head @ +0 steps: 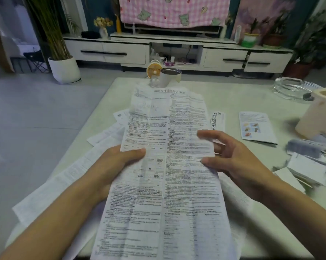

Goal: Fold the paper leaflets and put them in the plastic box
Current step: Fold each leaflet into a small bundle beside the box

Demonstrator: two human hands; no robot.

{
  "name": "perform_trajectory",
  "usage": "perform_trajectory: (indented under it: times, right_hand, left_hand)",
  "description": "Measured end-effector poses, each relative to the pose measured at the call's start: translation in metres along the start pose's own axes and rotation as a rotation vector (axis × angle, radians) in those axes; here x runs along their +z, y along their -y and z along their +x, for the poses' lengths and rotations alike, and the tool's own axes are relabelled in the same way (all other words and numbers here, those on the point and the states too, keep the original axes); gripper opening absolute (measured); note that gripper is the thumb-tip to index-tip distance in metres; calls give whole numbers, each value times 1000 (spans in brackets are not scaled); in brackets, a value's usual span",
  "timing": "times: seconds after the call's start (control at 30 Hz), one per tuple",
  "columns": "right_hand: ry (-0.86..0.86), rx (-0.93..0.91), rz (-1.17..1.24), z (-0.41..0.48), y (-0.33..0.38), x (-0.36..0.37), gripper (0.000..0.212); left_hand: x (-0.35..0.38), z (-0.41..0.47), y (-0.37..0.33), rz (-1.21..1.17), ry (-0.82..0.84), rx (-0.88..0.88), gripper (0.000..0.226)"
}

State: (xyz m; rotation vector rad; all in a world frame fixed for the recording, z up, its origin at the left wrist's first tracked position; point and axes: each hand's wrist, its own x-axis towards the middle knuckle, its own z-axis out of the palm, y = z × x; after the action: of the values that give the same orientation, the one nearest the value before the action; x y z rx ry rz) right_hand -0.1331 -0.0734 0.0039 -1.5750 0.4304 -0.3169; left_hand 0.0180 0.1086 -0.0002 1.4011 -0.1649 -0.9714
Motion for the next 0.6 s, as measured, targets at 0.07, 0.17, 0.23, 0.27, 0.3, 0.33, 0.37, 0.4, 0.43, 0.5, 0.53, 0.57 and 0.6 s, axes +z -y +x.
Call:
perform_trajectory:
  times: [0.07,0.17,0.23,0.27,0.3,0.33,0.37,0.4,0.43,0.5,0.53,0.57,0.6]
  right_hand:
    - [-42,23,33,2,-2,-1,58]
    - [-88,67,99,6,0,-4,52]
    - [-106,100,119,9,1,-8,44]
    - [-103,116,128,8,3,-10,41]
    - [-96,127,141,8,3,-11,39]
    - [-90,136,157,8,3,-12,37]
    - [-87,142,165,8,3,-13,35]
    - [-87,149,165,8,3,-15,32]
    - [-88,150,152,8,2,-15,29]
    - [-112,153,122,6,-2,-18,22]
    - [-129,157,116,6,-4,-19,20]
    - [-145,163,121,6,-7,-22,19]
    - [-159,169,135,5,-10,-24,20]
  left_hand:
    - [5,2,0,50,9,15,18]
    - [12,3,-2,92,26,72,16]
    - [13,4,-4,122,28,114,16]
    - [13,5,-5,147,37,133,16]
    - [14,5,-6,179,51,147,17]
    - [14,5,-6,209,65,156,17]
    - [15,4,-5,230,76,161,17]
    - [15,5,-5,245,81,160,16]
    - [16,5,-4,259,78,161,16]
    - [16,6,-3,293,64,173,14]
    - [16,6,-3,318,58,179,14]
    - [17,7,-1,349,54,186,13]
    - [18,8,0,378,53,192,13]
